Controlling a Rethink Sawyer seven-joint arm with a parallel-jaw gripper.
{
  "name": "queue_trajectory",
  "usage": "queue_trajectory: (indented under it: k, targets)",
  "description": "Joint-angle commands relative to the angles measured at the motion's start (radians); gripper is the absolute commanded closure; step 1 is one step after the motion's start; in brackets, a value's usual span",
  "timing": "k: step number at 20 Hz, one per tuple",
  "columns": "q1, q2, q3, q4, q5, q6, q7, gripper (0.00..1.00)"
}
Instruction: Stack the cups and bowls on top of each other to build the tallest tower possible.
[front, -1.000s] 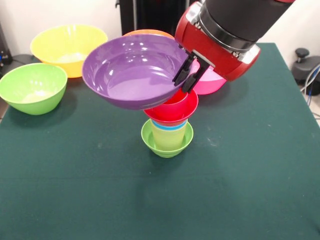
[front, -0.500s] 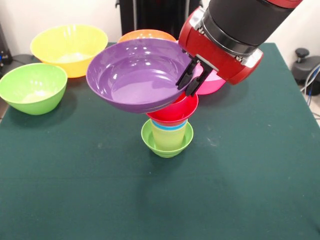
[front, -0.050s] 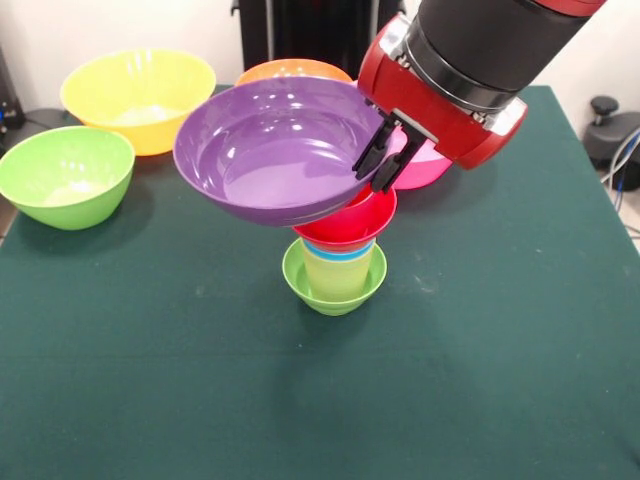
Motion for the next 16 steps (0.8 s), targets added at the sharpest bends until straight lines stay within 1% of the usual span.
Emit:
queue_trajectory:
  k: [1,6,12,16]
  targets:
    - [0.026,-0.016,0.098,0.116,-0.059,0.018,-0.142,1.0]
    - [0.034,-0.034,0.103,0.158,-0.057,-0.009,-0.129,1.0]
    - [0.037,-0.036,0.109,0.167,-0.051,-0.017,-0.113,1.0]
    - [0.036,-0.031,0.112,0.155,-0.049,-0.011,-0.105,1.0]
